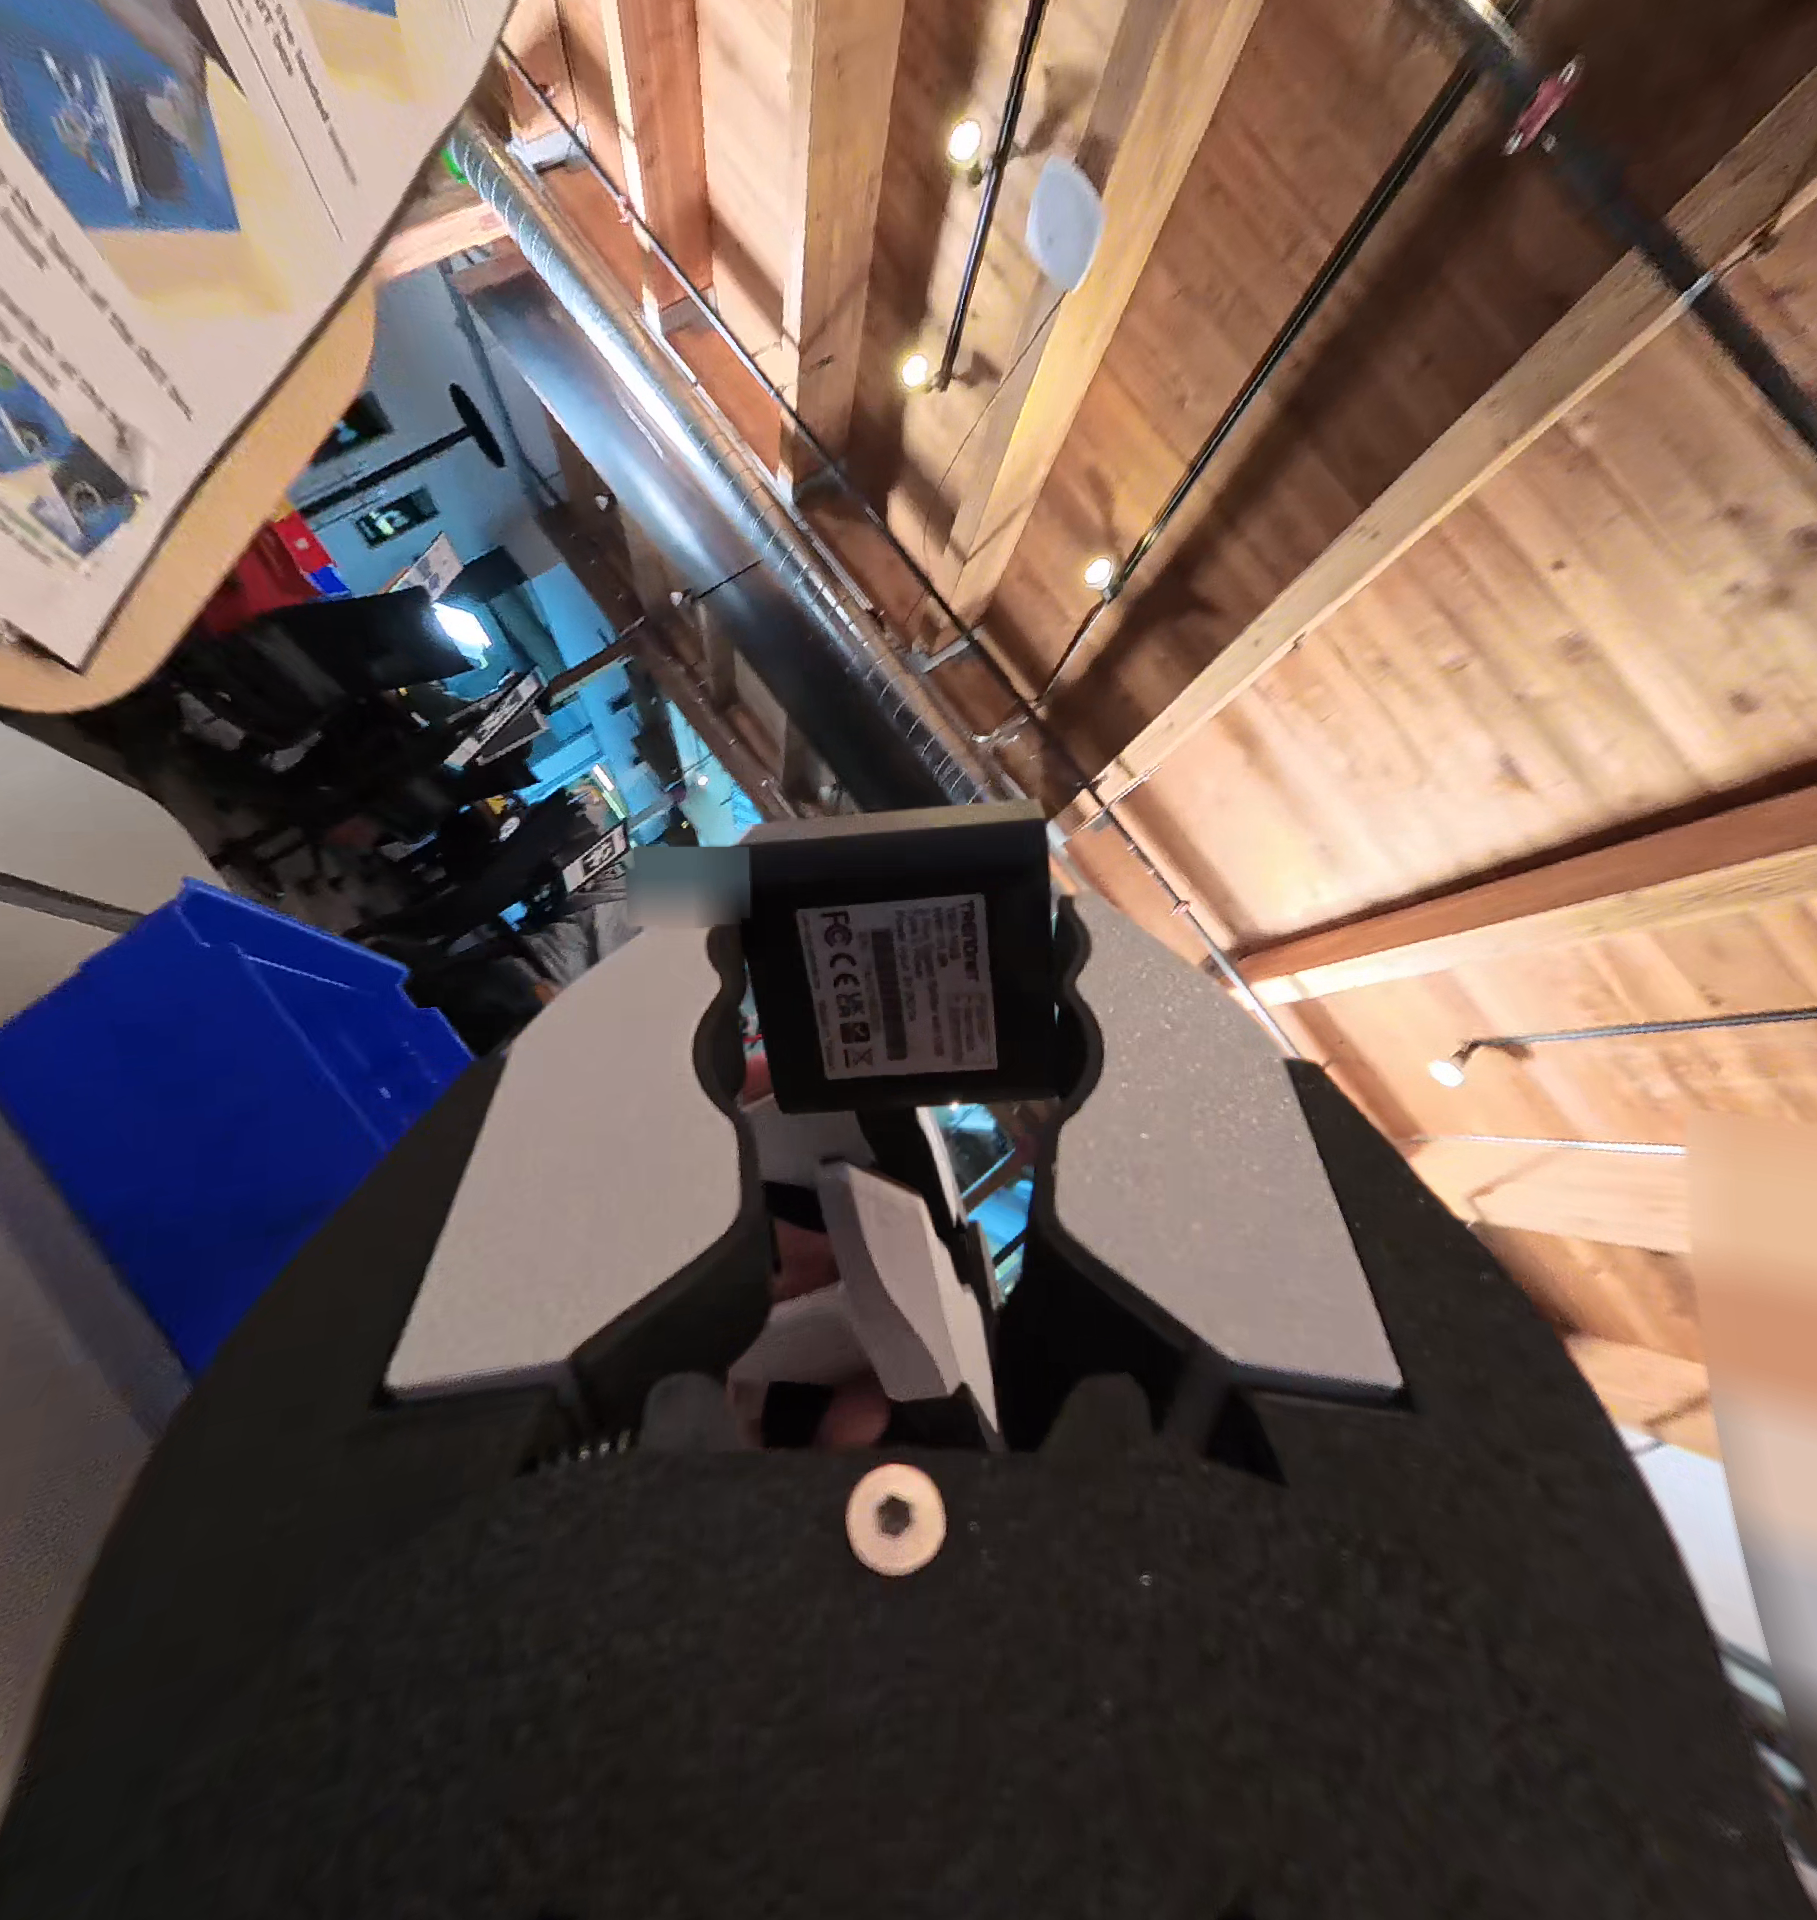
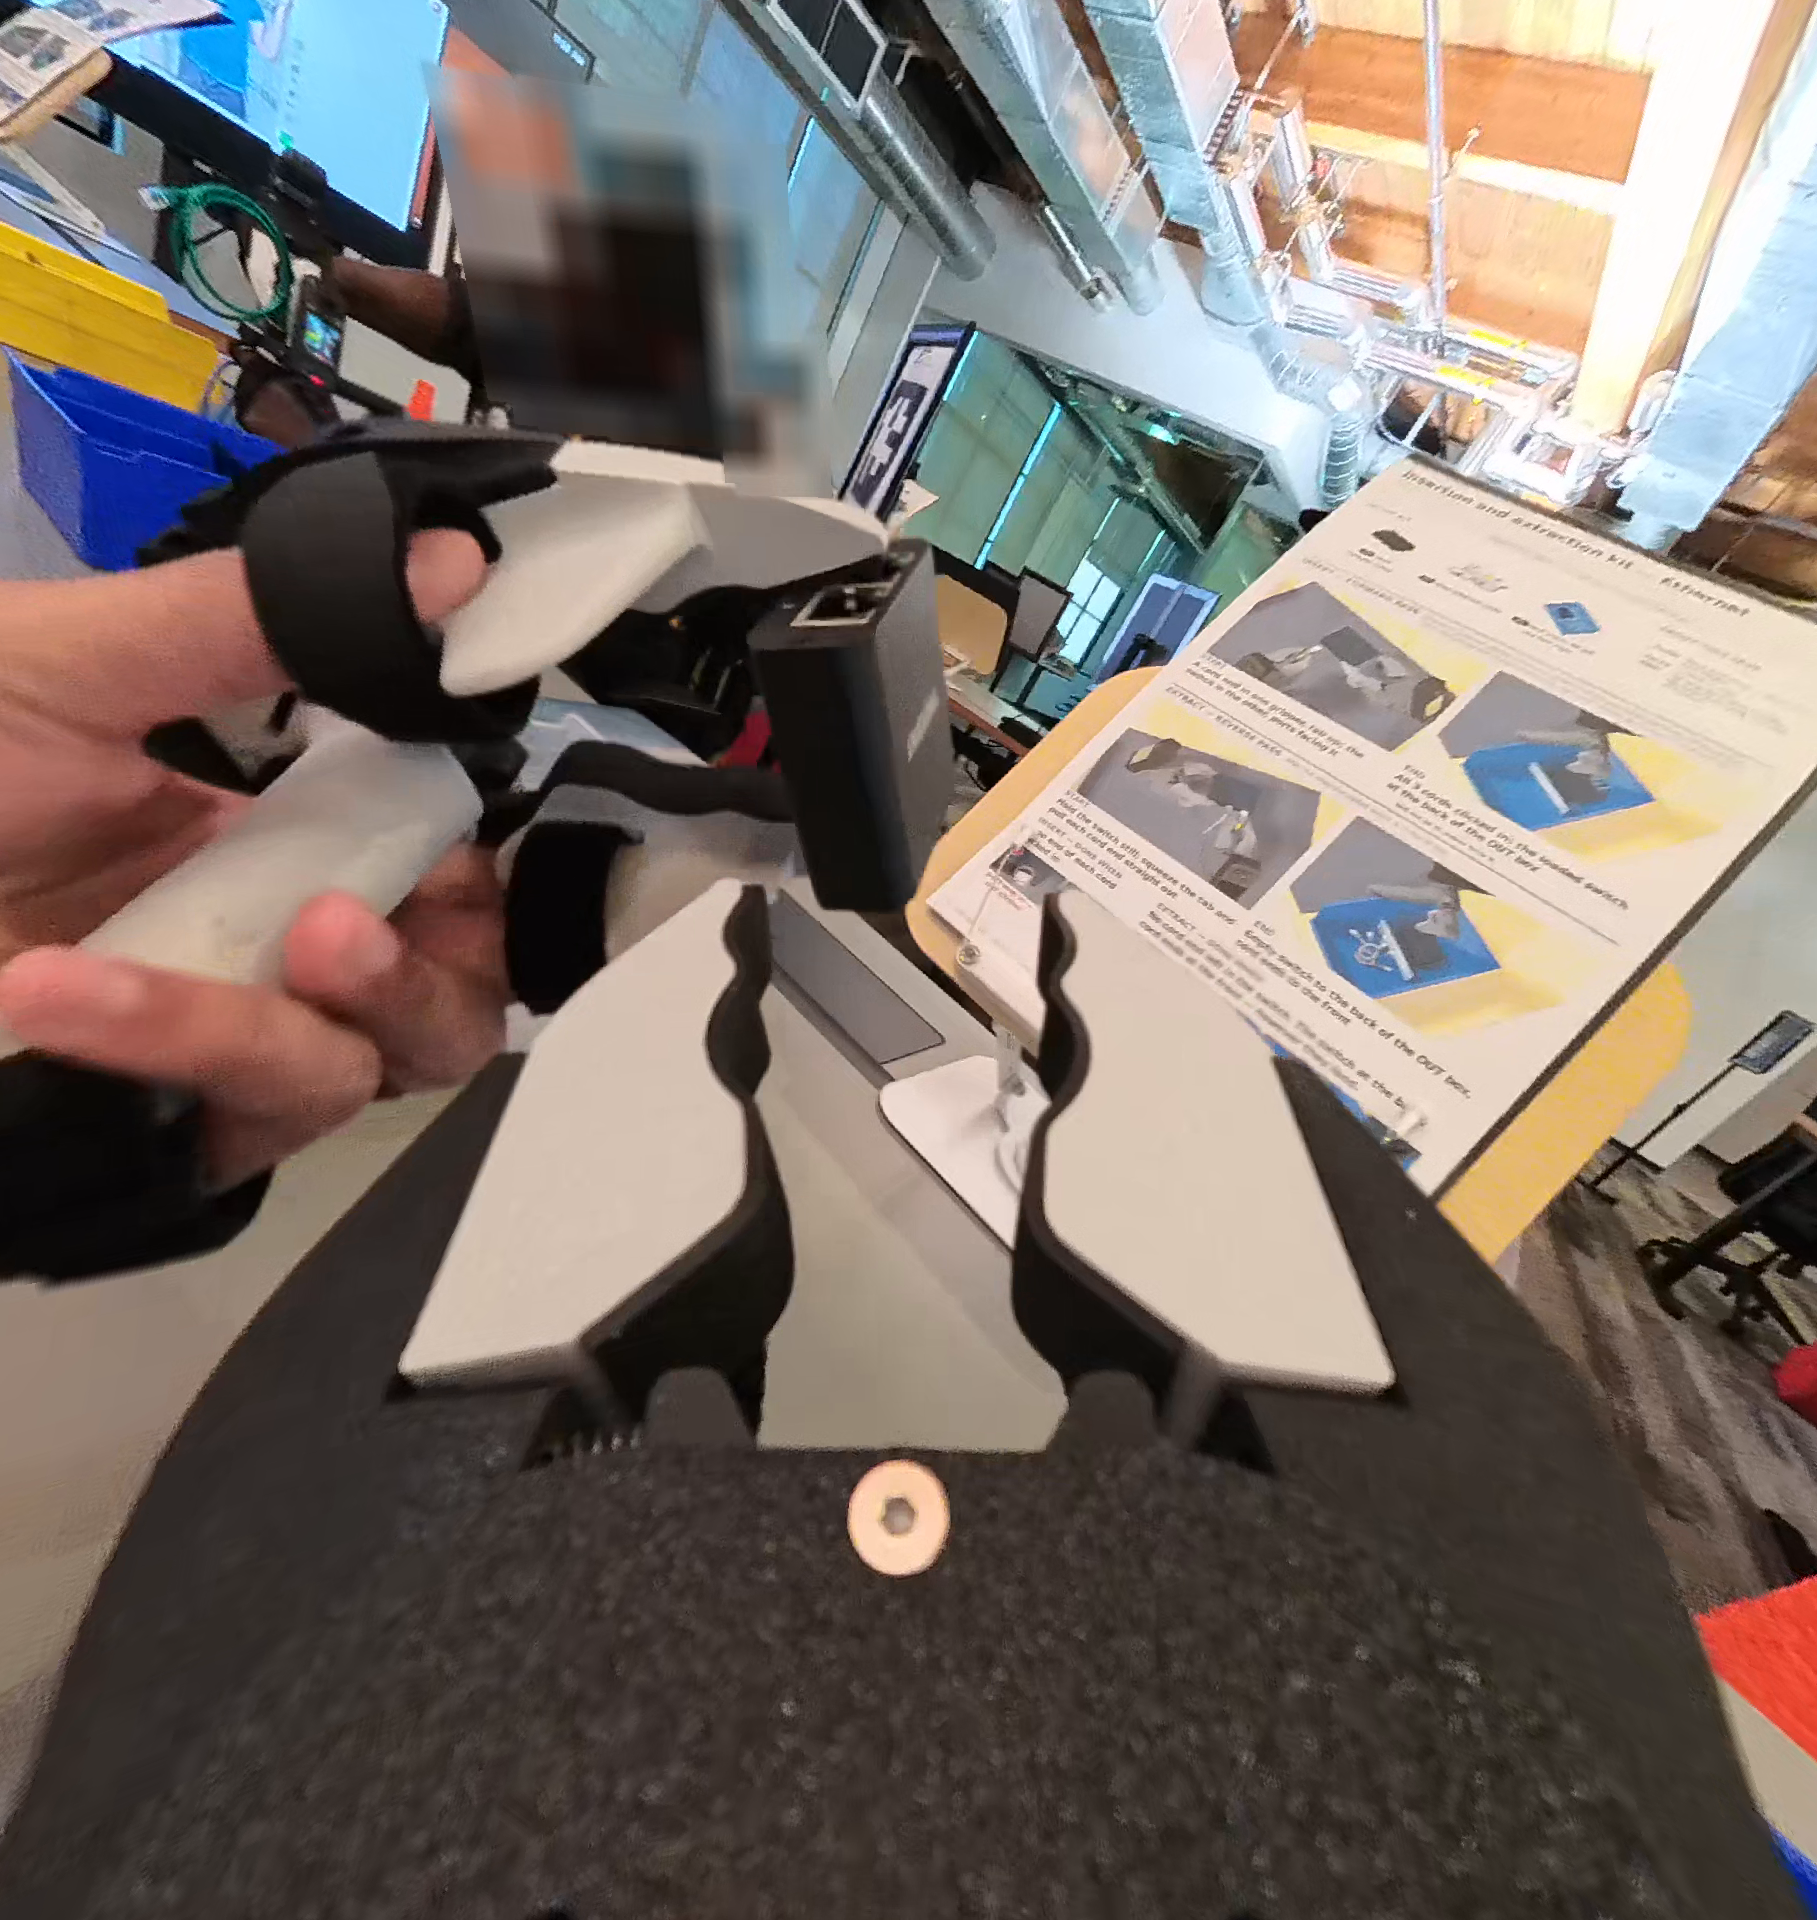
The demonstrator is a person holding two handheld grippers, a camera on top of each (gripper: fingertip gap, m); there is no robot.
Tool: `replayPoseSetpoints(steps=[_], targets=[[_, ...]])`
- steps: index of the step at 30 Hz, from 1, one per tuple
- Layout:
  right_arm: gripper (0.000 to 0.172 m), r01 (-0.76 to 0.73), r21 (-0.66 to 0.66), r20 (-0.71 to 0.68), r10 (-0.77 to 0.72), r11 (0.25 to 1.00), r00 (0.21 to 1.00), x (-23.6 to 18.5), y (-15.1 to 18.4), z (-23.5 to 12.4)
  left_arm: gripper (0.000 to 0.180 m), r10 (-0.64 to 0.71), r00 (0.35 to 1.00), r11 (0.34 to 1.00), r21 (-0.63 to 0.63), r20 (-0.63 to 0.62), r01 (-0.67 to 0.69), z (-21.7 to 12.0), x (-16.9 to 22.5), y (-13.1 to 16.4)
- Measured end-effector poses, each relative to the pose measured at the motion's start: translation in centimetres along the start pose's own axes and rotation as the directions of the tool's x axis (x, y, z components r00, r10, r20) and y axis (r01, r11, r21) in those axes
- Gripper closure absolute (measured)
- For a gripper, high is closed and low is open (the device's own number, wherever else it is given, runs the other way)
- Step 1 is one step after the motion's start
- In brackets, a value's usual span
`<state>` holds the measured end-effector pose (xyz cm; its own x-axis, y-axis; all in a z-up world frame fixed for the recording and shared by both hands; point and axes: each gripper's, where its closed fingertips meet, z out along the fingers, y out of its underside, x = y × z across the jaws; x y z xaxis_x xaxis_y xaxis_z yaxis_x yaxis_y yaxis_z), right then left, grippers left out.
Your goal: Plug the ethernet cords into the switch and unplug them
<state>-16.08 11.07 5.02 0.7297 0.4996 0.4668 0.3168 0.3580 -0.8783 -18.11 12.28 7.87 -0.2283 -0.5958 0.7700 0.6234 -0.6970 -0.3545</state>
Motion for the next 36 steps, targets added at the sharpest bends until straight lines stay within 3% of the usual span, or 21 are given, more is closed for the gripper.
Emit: replayPoseSetpoints(steps=[9,15,18,27,33,36], targets=[[0.127,0.105,-0.054,-0.023,-0.107,0.993,0.994,1.0,1.9,-0.6,0.125,-0.119,0.993,0.984,0.129,-0.017,0.12,0.9,-2.1,4.1],[0.137,0.156,-0.042,0.015,-0.156,0.987,0.988,1.3,2.4,-0.9,0.124,-0.168,0.985,0.983,0.071,-0.028,0.169,1.6,-2.2,6.6],[0.146,0.197,-0.016,0.05,-0.196,0.98,0.979,1.0,2.2,-1.4,0.124,-0.186,0.982,0.98,0.07,-0.042,0.188,1.6,-2.0,7.2],[0.146,0.242,-0.006,0.109,-0.24,0.97,0.965,0.5,2.0,-2.1,0.124,-0.198,0.978,0.977,0.07,-0.057,0.202,1.2,-1.5,7.8],[0.146,0.231,0.035,0.141,-0.233,0.972,0.962,0.2,1.3,-2.5,0.125,-0.183,0.979,0.983,-0.037,-0.091,0.18,0.8,-0.8,8.2],[0.146,0.199,0.035,0.167,-0.202,0.979,0.965,0.5,1.3,-2.6,0.142,-0.141,0.989,0.988,-0.077,-0.045,0.138,-1.0,-1.5,7.5]])
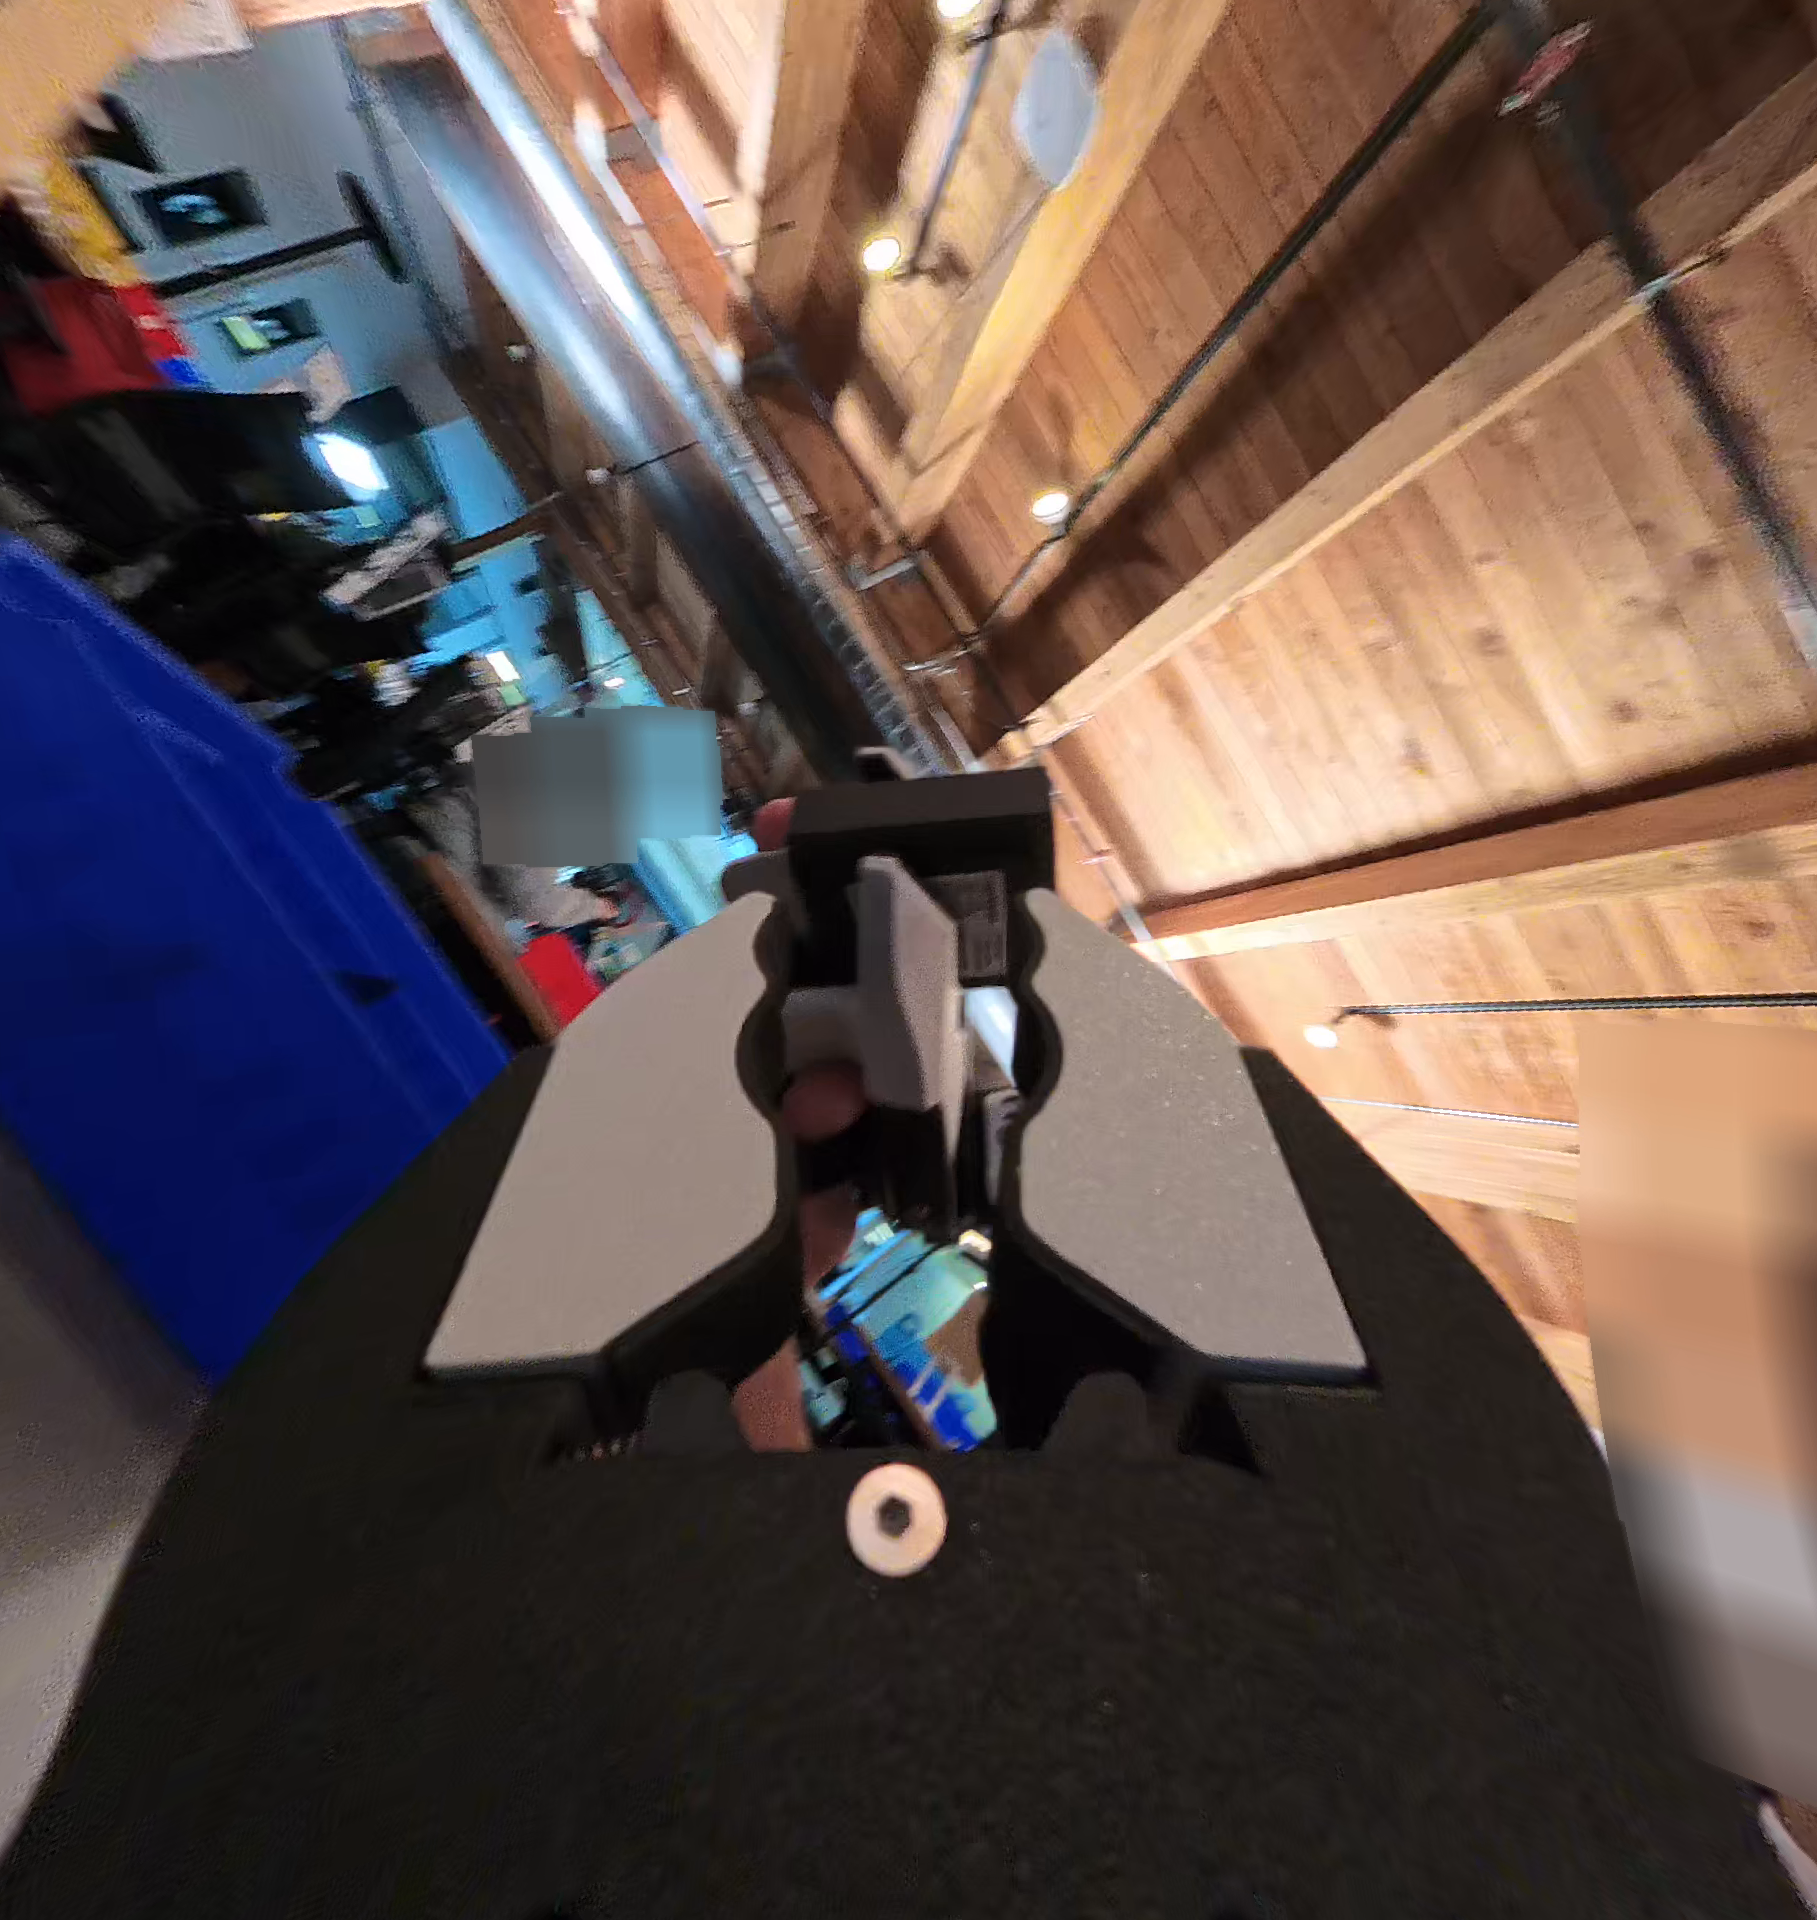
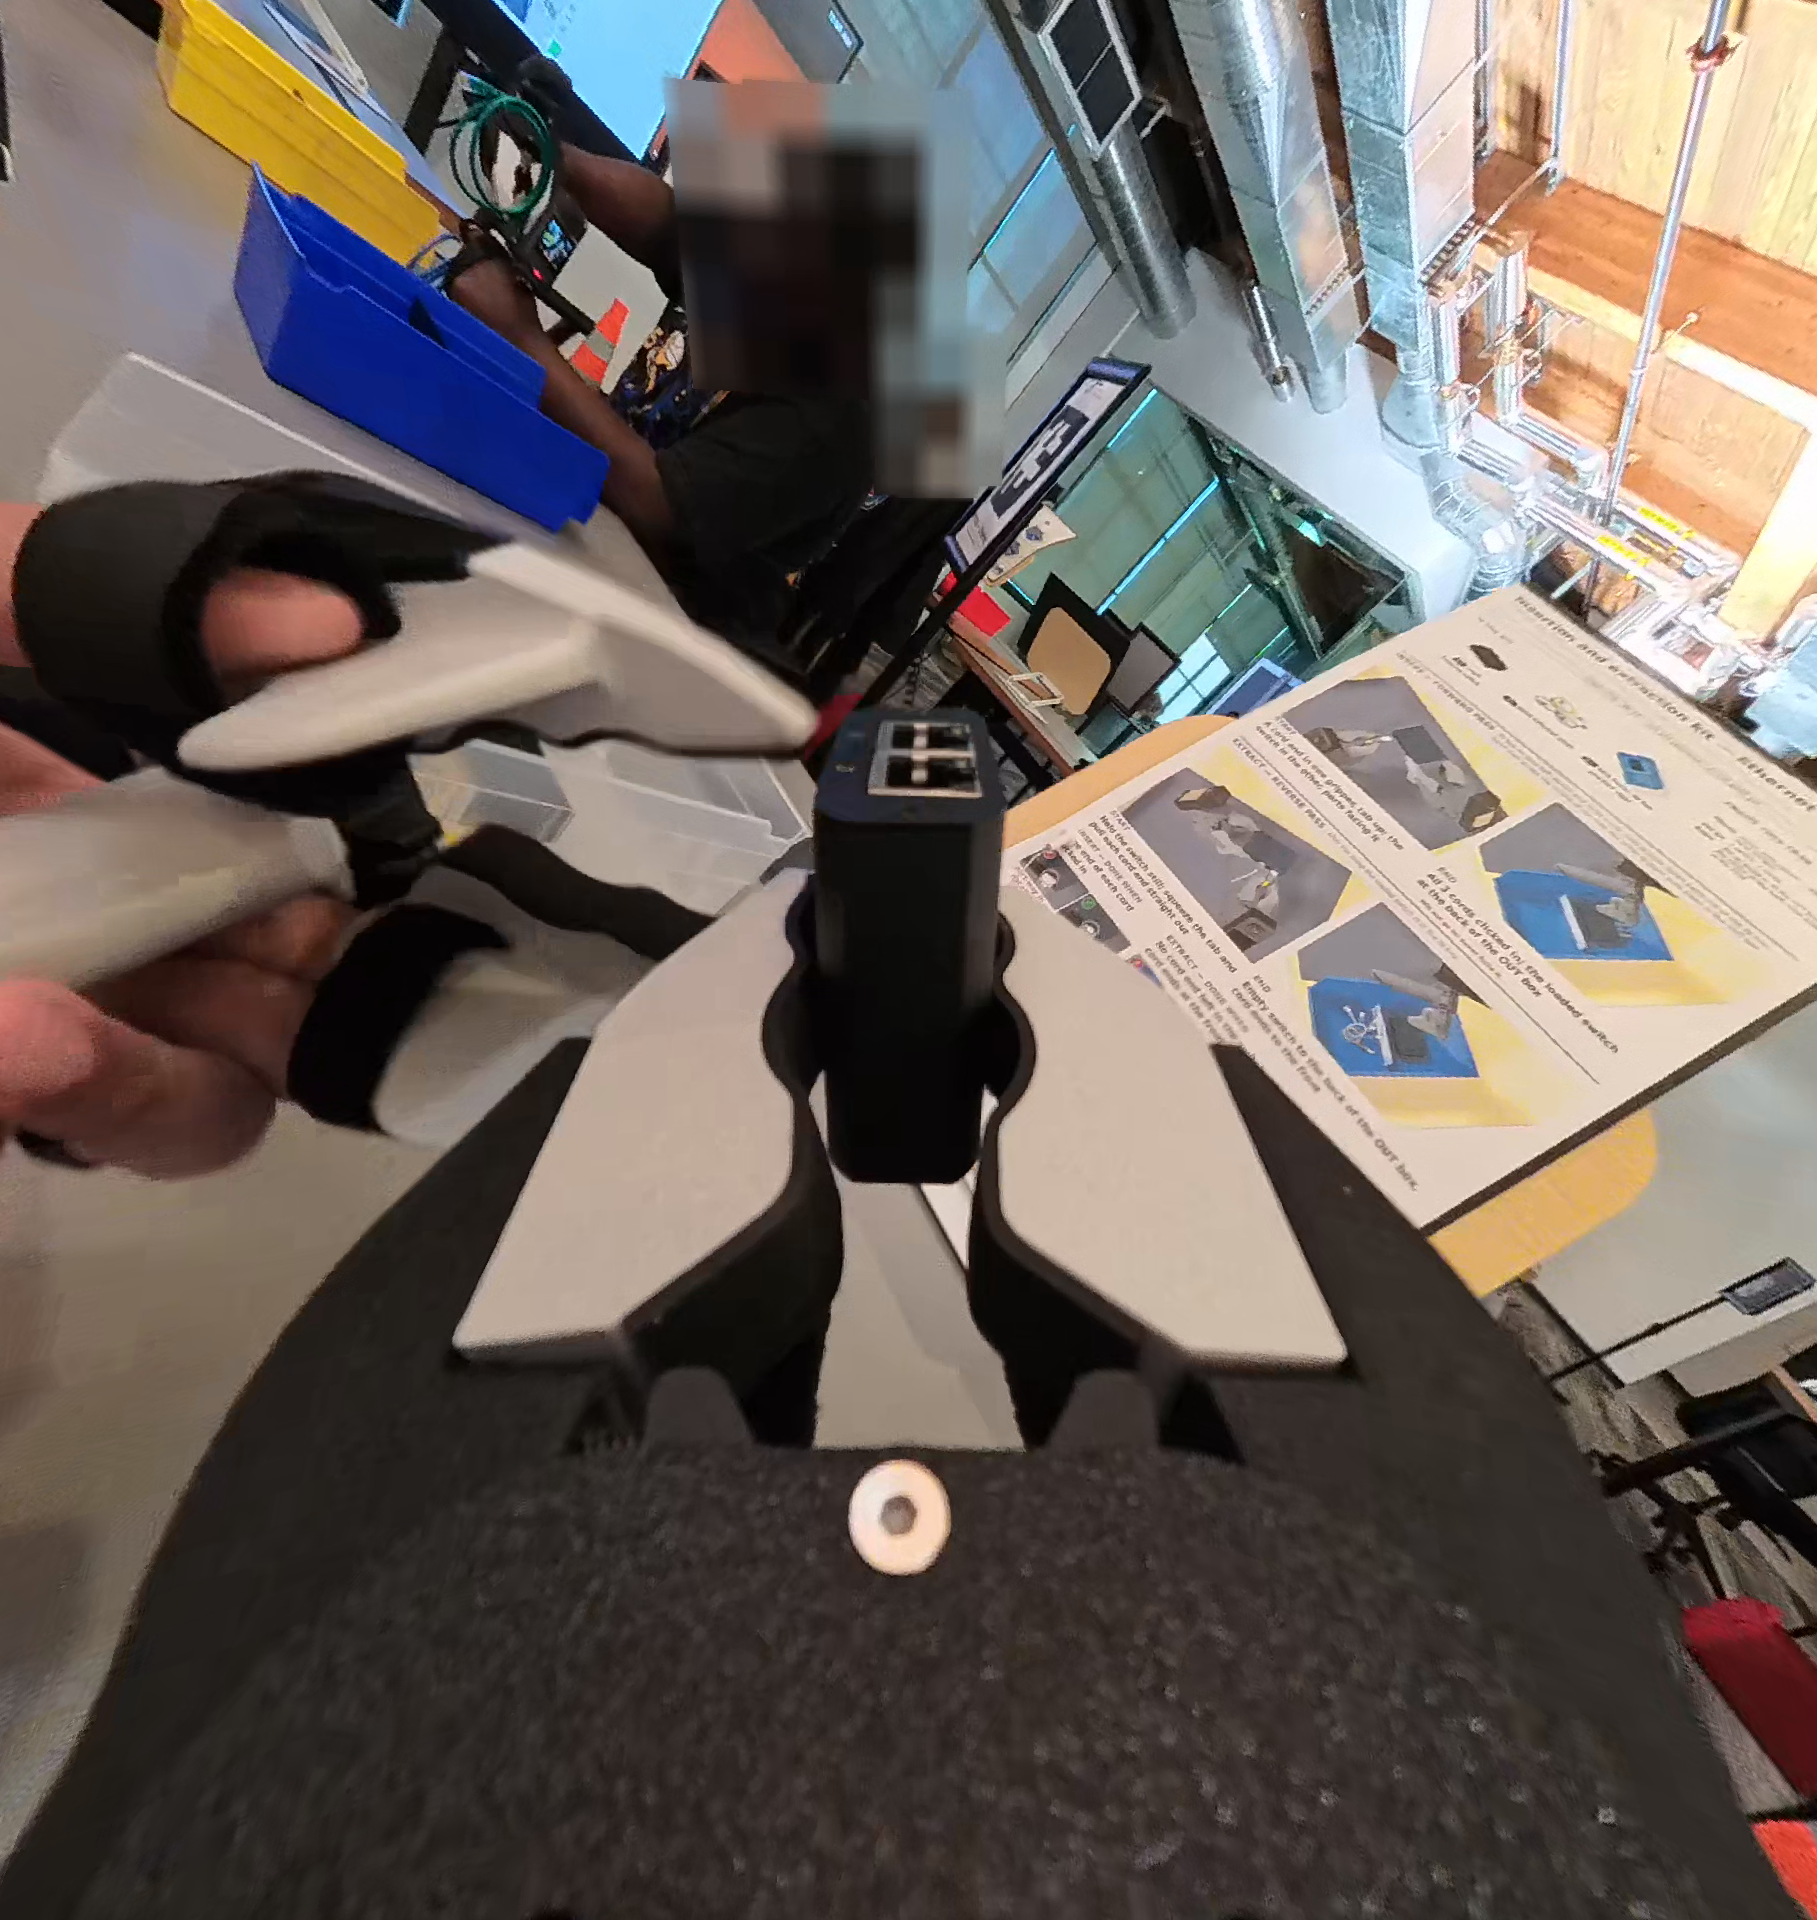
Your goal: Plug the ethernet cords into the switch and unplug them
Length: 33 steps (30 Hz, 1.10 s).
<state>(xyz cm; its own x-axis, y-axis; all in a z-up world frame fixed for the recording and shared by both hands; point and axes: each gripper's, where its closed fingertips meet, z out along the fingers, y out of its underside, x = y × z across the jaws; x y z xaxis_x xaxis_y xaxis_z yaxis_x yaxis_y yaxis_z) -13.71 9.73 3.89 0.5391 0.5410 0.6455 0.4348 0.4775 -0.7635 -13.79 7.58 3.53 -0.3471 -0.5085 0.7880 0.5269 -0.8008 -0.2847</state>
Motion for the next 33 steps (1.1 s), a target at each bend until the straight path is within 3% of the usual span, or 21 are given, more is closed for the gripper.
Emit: replayPoseSetpoints(steps=[4,6,10,14,18,19,22,25,27,30,33], targets=[[0.147,-0.043,0.02,0.066,0.041,0.999,0.997,1.2,0.0,-0.2,0.156,0.159,0.973,0.984,-0.101,0.169,-0.144,-3.4,-1.3,-1.2],[0.147,-0.024,0.019,0.091,0.023,1.0,0.996,1.7,0.2,-0.1,0.156,0.292,0.916,0.95,-0.197,0.274,-0.243,-4.8,-1.9,-1.4],[0.147,0.033,0.048,0.147,-0.04,0.998,0.988,2.5,0.1,0.3,0.152,0.537,0.71,0.841,-0.348,0.455,-0.414,-7.9,-1.9,-3.1],[0.147,0.095,0.103,0.201,-0.114,0.99,0.973,2.3,-0.2,0.5,0.147,0.68,0.502,0.732,-0.457,0.534,-0.505,-12.5,-0.4,-4.2],[0.147,0.002,0.117,0.219,-0.028,0.993,0.975,0.7,0.3,0.9,0.135,0.786,0.22,0.593,-0.604,0.578,-0.533,-19.2,0.7,-4.3],[0.147,-0.008,0.106,0.214,-0.014,0.994,0.977,-0.2,0.6,1.0,0.131,0.79,0.208,0.587,-0.611,0.578,-0.532,-20.1,0.9,-3.9],[0.147,-0.022,0.066,0.19,0.009,0.998,0.982,-2.3,1.4,1.5,0.115,0.784,0.272,0.606,-0.594,0.557,-0.529,-21.2,0.5,-1.6],[0.147,0.014,0.089,0.129,-0.025,0.996,0.991,-2.7,1.3,2.2,0.108,0.793,0.279,0.596,-0.598,0.541,-0.535,-22.9,-0.1,-0.3],[0.147,0.003,0.137,0.113,-0.019,0.991,0.993,-2.8,0.9,3.0,0.11,0.773,0.272,0.616,-0.574,0.573,-0.539,-24.4,-0.2,-0.6],[0.147,-0.053,0.187,0.071,0.041,0.981,0.997,-3.0,1.2,4.8,0.114,0.719,0.354,0.676,-0.484,0.598,-0.555,-24.7,0.9,-1.4],[0.147,-0.077,0.186,0.078,0.064,0.98,0.995,-4.5,2.8,6.2,0.123,0.733,0.316,0.654,-0.497,0.603,-0.57,-25.5,0.9,-2.0]])
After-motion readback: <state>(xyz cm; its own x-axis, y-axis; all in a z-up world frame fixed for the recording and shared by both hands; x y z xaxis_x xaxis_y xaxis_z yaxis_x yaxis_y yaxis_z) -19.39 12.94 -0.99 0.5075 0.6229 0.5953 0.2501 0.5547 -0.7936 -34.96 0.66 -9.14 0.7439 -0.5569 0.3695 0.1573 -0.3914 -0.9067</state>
